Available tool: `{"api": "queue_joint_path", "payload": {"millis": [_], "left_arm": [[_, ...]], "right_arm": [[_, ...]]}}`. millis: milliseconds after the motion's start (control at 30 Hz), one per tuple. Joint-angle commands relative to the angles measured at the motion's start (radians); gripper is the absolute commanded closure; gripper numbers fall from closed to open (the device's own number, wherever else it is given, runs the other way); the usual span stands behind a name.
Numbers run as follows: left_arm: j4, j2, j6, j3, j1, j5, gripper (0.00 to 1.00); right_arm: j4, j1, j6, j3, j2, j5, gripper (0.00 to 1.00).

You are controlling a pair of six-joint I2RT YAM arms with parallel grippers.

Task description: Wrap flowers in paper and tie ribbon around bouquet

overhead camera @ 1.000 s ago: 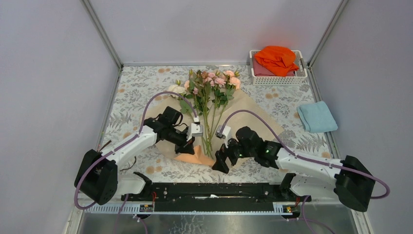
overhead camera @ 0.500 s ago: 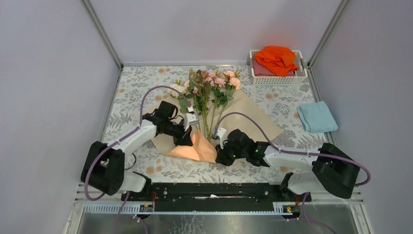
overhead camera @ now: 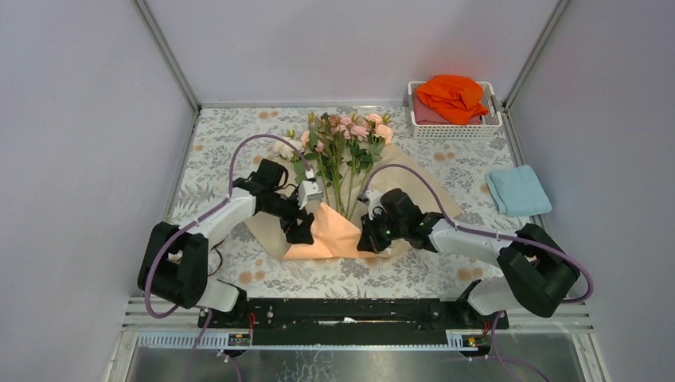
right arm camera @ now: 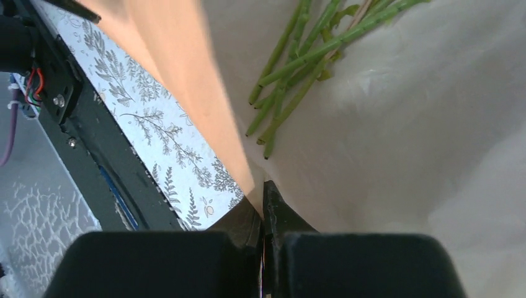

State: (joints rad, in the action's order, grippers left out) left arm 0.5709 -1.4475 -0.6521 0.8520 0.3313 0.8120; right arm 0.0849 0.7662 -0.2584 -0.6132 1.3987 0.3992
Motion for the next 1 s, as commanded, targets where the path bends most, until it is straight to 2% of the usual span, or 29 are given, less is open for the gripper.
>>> {"api": "queue_joint_path", "payload": {"millis": [0,100,233,367,533,567,733,767,833,867,967], "left_arm": [[0.17,0.051,-0.199,-0.013,-0.011,0.037,0.04],[0.275,0.058,-0.313,-0.024,-0.011,0.049,0.03],[0.287,0.082,-0.361,-0.073,-0.007,0.047,0.01],[0.215,0.122,-0.331,-0.114,0.012,0.026,0.01],[0.001,0.201,-0.202,-0.205,0.062,-0.024,0.04],[-0.023,0.206,-0.192,-0.22,0.063,-0.019,0.1],[-0.029,0.181,-0.184,-0.222,0.088,0.04,0.55],[-0.029,0.175,-0.179,-0.216,0.091,0.043,0.66],[-0.02,0.16,-0.169,-0.198,0.092,0.05,0.94],[-0.011,0.152,-0.169,-0.186,0.091,0.044,1.0],[0.037,0.124,-0.197,-0.147,0.076,-0.037,1.0]], "right_arm": [[-0.039,-0.008,0.017,-0.057,0.007,0.075,0.99],[-0.064,-0.009,0.036,-0.068,0.012,0.085,0.98],[-0.078,-0.01,0.053,-0.079,0.014,0.108,0.97],[-0.151,-0.013,0.061,-0.105,0.019,0.132,0.96],[-0.182,-0.03,0.054,-0.134,0.03,0.171,0.95],[-0.187,-0.035,0.053,-0.138,0.033,0.176,0.95],[-0.205,-0.057,0.046,-0.155,0.047,0.206,0.94],[-0.215,-0.06,0.05,-0.16,0.05,0.205,0.94],[-0.242,-0.065,0.06,-0.167,0.051,0.205,0.92],[-0.26,-0.067,0.066,-0.169,0.052,0.203,0.92],[-0.334,-0.085,0.079,-0.169,0.046,0.2,0.9]]}}
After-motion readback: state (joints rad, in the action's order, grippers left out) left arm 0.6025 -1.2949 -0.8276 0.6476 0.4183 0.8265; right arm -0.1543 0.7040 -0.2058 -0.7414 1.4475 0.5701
